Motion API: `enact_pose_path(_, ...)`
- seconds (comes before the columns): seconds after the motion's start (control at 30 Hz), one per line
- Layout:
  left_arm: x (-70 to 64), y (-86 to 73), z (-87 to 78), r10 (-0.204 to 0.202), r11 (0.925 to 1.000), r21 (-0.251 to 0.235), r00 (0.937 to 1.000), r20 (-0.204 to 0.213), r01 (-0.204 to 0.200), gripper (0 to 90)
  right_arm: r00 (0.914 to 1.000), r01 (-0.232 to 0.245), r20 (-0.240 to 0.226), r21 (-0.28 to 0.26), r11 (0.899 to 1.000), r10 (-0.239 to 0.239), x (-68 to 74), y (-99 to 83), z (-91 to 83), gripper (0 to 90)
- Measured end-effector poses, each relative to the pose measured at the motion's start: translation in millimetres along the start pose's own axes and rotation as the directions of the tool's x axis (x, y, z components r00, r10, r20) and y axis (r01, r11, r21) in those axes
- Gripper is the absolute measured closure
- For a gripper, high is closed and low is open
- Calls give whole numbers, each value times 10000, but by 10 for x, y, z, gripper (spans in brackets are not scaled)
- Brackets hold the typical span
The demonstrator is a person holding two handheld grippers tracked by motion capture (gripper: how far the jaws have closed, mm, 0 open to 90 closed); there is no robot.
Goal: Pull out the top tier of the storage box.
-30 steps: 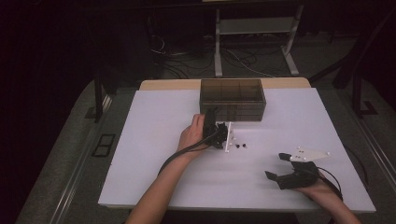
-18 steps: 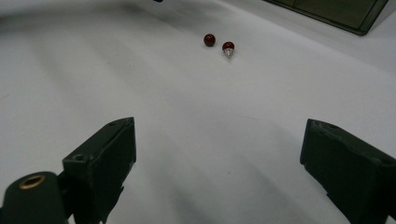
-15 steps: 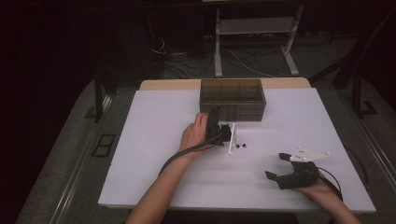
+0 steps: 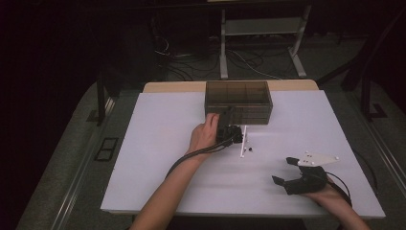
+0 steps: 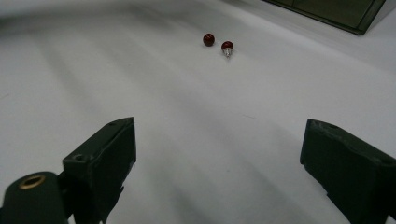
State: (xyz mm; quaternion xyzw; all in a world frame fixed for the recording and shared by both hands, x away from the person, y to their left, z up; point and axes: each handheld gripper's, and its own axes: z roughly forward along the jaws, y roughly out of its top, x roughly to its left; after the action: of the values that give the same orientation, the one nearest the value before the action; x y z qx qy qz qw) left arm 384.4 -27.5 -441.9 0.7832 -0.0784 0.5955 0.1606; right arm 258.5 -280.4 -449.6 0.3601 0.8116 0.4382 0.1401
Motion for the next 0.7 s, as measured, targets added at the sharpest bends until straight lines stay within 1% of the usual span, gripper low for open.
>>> enact_pose_path(0.07, 1, 11, 12, 126, 9999, 60, 9998, -139, -125, 177, 10000, 0, -1, 2, 10000, 0, 1, 1, 1, 99)
enact_pose_path(0.17, 4, 27, 20, 163, 9998, 136, 9995, -266, -160, 206, 10000, -1, -4, 1, 10000, 1, 1, 0, 2, 99)
enact_pose_path(0.27, 11, 38, 27, 195, 9998, 97, 9992, -340, -192, 238, 10000, -15, -3, 1, 10000, 15, -1, -1, 2, 100)
enact_pose_path(0.43, 12, 50, 35, 267, 9996, 109, 9989, -373, -264, 312, 10000, -11, -14, 8, 10000, 11, 0, -1, 4, 100)
enact_pose_path(0.5, 8, 53, 39, 245, 9997, 104, 9992, -306, -242, 348, 10000, -13, -14, 9, 10000, 13, 0, -1, 5, 99)
enact_pose_path(0.57, 4, 56, 43, 305, 9995, 133, 9992, -262, -302, 386, 10000, -20, -13, 1, 10000, 20, 0, 0, 5, 99)
enact_pose_path(0.63, -2, 58, 48, 356, 9992, 188, 9990, -269, -351, 400, 10000, -11, -15, 9, 10000, 11, 0, -1, 5, 99)
enact_pose_path(0.7, -11, 57, 59, 373, 9992, 141, 9989, -274, -369, 422, 10000, -18, -14, 8, 10000, 18, 0, -1, 6, 99)
